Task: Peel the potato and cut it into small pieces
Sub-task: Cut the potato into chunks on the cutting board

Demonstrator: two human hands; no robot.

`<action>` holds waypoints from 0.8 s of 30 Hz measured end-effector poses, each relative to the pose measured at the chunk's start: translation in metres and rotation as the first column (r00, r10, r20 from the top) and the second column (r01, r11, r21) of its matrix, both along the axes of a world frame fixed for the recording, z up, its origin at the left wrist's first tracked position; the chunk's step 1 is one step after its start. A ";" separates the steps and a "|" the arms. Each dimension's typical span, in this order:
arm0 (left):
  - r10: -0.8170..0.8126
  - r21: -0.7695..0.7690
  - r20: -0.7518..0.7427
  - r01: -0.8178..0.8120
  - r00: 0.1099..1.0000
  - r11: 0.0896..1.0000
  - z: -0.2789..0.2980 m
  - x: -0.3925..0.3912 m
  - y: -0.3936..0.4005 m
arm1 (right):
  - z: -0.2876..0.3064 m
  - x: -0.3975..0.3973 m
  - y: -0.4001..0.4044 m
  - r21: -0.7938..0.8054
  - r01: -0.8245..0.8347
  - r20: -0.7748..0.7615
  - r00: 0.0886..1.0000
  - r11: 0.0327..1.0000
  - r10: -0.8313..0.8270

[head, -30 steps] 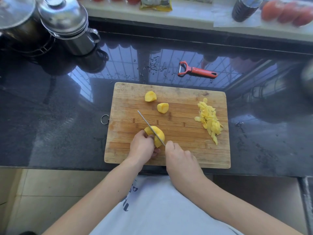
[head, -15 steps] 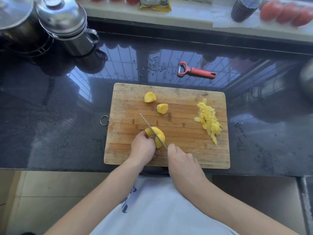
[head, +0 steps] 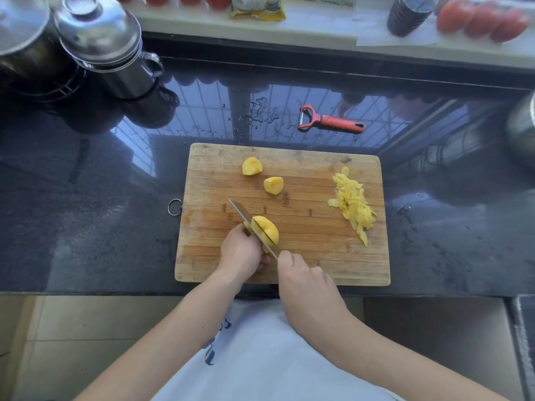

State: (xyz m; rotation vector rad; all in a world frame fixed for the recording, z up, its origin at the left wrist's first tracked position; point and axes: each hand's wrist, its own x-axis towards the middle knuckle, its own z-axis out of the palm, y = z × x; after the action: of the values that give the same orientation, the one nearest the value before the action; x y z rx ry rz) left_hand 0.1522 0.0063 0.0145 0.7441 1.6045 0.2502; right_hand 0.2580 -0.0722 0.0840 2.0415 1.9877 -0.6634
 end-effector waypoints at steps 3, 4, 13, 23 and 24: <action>-0.001 0.002 0.003 0.001 1.000 1.000 -0.001 -0.001 -0.001 | -0.012 -0.005 0.001 0.103 0.019 0.049 0.999 0.995 -0.024; -0.006 0.002 0.003 0.006 1.000 1.000 -0.002 -0.002 -0.001 | -0.016 -0.006 0.001 0.136 0.006 0.054 0.998 0.991 -0.014; -0.051 0.017 -0.028 0.052 0.998 0.999 -0.001 0.001 0.006 | -0.025 0.001 0.007 0.127 0.005 0.023 1.000 0.992 -0.008; -0.106 0.025 -0.056 0.108 0.993 0.994 0.001 0.001 0.013 | -0.021 0.028 0.017 -0.026 0.088 -0.156 0.984 0.996 -0.091; -0.105 0.018 -0.055 0.106 0.993 0.994 0.001 0.002 0.014 | -0.021 0.030 0.019 -0.024 0.087 -0.159 0.983 0.996 -0.090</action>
State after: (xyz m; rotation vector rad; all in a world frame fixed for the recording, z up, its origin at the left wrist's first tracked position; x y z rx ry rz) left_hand 0.1538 0.0198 0.0160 0.8550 1.6099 0.1721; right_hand 0.2882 -0.0536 0.0627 2.1386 1.9764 -0.8849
